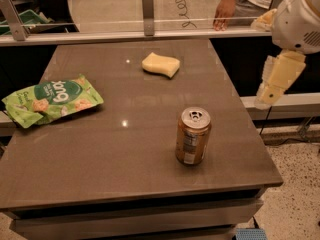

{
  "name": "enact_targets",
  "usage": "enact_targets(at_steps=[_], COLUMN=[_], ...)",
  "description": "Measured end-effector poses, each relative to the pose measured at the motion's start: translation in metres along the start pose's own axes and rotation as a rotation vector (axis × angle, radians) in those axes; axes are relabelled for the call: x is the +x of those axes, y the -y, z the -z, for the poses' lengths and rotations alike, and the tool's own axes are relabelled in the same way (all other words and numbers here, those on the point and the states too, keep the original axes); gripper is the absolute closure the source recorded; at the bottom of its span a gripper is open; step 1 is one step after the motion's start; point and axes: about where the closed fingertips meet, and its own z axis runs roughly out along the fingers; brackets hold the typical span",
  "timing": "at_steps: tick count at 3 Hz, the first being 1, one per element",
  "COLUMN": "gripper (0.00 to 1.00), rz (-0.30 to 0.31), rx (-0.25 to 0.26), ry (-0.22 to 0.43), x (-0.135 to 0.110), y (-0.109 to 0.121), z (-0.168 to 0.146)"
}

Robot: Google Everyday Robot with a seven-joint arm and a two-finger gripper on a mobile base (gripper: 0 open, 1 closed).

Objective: Move sponge near orange can

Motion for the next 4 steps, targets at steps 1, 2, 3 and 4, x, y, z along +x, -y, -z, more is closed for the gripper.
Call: enact_targets(at_steps=[1, 2, 3, 4], gripper=[0.0, 0.0, 0.0, 0.0], rz=[0.05, 0.064, -0.038, -0.037], rx=[0.016, 0.008, -0.03, -0.03], ry=[0.079, 0.136, 0.216, 0.216], x=[-0.027, -0.06, -0.083, -0.083], y=[0.041, 0.073, 0.098, 0.098], z=[-0.031, -0.073, -0.123, -0.123])
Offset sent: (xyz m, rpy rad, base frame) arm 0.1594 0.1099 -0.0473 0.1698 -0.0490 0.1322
